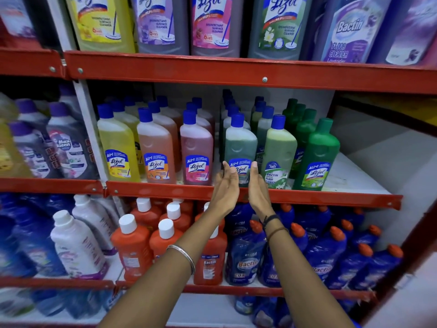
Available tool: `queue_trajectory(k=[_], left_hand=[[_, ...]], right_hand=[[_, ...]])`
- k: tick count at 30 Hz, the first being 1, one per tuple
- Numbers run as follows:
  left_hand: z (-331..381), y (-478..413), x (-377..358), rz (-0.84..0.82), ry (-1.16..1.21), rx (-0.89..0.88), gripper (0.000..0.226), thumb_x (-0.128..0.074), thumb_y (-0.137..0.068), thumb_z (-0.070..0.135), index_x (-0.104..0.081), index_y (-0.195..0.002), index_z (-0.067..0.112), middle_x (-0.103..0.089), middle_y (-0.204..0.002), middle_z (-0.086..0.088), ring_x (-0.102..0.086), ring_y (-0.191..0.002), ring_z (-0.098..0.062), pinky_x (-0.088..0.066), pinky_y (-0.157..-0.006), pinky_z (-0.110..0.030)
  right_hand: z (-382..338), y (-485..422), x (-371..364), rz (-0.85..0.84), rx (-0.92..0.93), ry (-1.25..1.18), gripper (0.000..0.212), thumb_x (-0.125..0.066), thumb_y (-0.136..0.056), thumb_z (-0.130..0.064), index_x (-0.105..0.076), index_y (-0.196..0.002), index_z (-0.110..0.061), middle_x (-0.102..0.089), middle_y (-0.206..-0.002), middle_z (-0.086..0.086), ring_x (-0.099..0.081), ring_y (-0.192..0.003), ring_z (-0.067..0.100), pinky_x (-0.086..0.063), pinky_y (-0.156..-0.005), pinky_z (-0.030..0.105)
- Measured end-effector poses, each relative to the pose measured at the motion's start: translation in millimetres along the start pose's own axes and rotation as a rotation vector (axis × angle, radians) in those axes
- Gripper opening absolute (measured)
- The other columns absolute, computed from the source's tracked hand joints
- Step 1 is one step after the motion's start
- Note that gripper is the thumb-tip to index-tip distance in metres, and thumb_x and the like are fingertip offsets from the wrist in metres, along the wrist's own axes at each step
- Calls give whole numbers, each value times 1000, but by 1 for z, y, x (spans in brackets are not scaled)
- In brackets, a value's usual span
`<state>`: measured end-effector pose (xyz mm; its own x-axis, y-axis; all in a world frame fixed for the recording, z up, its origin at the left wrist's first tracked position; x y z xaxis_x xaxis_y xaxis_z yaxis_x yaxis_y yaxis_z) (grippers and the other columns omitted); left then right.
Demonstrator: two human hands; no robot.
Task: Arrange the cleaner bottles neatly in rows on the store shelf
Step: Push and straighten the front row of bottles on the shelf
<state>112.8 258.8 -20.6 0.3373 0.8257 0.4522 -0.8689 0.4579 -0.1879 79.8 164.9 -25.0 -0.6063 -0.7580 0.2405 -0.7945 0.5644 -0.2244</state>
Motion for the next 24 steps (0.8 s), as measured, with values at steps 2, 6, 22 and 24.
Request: queue_trajectory(k=[2,6,22,24], left_hand=[[2,6,6,44,-5,-82,64,-18,-94,53,-10,-148,21,-20,-157,-8,-19,-144,-24,-17,-116,-38],[-5,26,62,489,102,-271,59,-29,-91,49,-40,-136,12,-39,-145,-10,-33,-136,-16,-25,-114,-28],[-65,2,87,169,58,-90,59,-22,-98,39,-8,-148,12,-4,-160,-6,-1,-147,-14,-2,-119,-27],[-67,3,93,143,83,-107,58,-23,-97,42,-15,-147,13,-8,-160,-4,-5,-146,-12,-3,-116,-22]], right_hand=[[-3,7,0,112,44,-23,90,-7,-80,-80,-57,-125,-18,-58,-133,8,-50,-124,21,-37,-109,42],[-24,38,-23,197,257,-59,71,-23,-90,-60,-53,-130,-10,-53,-136,7,-46,-126,15,-33,-109,28],[-21,27,-108,85,-2,-41,93,-15,-78,-81,-47,-137,-16,-52,-142,10,-46,-133,20,-34,-114,45],[-31,33,-110,102,4,-31,75,-21,-90,-65,-43,-140,-14,-47,-146,11,-42,-137,21,-29,-117,43]])
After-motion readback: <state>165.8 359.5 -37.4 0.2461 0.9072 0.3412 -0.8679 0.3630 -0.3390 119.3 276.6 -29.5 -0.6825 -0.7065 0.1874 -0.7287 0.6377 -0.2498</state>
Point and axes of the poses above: each hand's wrist, its own y-axis away from the middle knuckle, its own x-axis out of the back of the hand, z = x × y, the point moved 7 cm from there along -y, towards the middle knuckle
